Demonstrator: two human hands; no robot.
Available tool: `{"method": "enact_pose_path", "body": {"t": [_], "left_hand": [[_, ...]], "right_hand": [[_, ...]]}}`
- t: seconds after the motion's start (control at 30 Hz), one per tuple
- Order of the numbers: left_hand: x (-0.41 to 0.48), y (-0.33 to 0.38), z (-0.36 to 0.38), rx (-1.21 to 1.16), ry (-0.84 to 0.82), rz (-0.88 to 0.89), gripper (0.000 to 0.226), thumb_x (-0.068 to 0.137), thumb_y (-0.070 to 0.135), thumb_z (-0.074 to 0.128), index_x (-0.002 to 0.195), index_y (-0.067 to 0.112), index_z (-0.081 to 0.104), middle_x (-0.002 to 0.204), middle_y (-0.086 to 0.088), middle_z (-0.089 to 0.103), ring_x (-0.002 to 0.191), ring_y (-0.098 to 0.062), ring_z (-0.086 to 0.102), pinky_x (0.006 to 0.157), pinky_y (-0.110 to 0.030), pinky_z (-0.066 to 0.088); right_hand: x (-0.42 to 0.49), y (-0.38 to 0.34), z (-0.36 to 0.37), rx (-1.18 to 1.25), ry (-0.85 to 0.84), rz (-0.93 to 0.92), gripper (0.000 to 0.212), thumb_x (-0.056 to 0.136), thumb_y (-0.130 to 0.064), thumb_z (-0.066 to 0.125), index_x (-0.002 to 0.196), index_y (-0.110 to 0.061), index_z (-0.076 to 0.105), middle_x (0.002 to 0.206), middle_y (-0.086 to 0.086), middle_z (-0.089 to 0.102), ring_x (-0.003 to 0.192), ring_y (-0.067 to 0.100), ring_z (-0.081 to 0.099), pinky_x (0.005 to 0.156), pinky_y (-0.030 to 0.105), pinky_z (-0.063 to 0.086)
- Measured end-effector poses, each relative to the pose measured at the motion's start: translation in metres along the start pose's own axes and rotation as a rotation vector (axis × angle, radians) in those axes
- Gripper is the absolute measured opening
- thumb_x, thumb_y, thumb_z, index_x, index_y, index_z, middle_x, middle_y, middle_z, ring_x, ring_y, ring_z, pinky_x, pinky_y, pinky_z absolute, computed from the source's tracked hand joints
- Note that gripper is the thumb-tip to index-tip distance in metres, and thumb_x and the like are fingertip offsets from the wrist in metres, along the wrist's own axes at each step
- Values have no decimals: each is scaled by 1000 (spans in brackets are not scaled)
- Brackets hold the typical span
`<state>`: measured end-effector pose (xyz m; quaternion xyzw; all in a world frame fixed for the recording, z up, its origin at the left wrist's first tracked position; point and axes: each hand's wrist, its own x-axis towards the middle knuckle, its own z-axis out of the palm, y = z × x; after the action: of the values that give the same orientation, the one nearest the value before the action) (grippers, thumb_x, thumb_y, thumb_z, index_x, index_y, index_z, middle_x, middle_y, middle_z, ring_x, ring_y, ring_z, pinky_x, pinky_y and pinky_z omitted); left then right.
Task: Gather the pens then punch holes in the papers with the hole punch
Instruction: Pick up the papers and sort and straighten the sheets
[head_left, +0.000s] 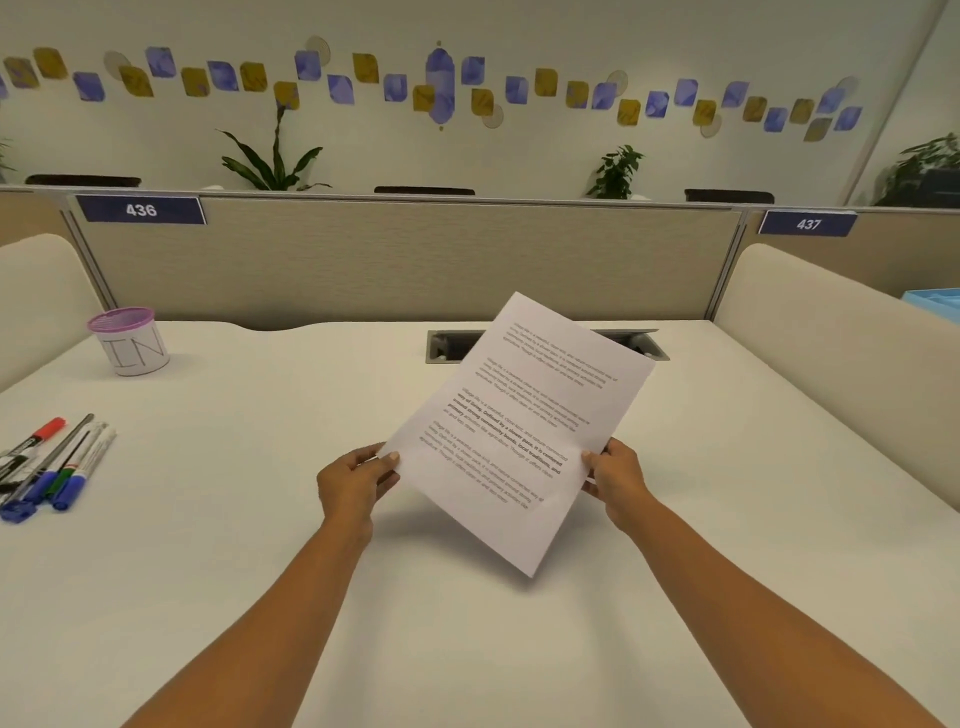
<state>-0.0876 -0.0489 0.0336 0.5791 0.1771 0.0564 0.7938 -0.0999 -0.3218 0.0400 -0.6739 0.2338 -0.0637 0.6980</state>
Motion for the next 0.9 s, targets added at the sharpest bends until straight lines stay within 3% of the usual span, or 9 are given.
{"method": "enact_pose_path", "body": {"t": [0.17, 0.43, 0.63, 0.9], "left_hand": [[3, -6, 6, 58, -14, -30, 16, 77, -5, 69, 93, -3, 65, 79, -13, 67, 66, -18, 66, 56, -14, 56], [11, -13, 1, 112, 27, -57, 17, 77, -7, 67, 94, -5, 64, 81, -14, 66, 68, -20, 65, 55, -13, 56], [23, -12, 13, 187, -6, -72, 17, 79, -7, 66, 95, -5, 64, 86, -17, 65, 68, -21, 64, 56, -14, 56], [62, 1, 64, 417, -112, -38, 3, 81, -3, 65, 84, -2, 64, 85, -18, 64, 63, -19, 61, 48, -13, 53]], "right_hand": [[10, 6, -23, -26, 85, 32, 37, 90, 5, 40, 122, -7, 54, 121, 12, 60, 103, 31, 59, 81, 39, 51], [24, 15, -53, -106, 273, 150, 36, 85, 5, 36, 112, -5, 57, 119, 20, 59, 99, 36, 58, 86, 46, 50], [35, 14, -51, -90, 290, 188, 34, 86, 6, 37, 113, -2, 57, 121, 20, 58, 107, 39, 58, 89, 47, 50], [57, 12, -51, -172, 273, 157, 29, 84, 5, 37, 103, -1, 58, 114, 21, 60, 87, 30, 54, 64, 30, 45]]}}
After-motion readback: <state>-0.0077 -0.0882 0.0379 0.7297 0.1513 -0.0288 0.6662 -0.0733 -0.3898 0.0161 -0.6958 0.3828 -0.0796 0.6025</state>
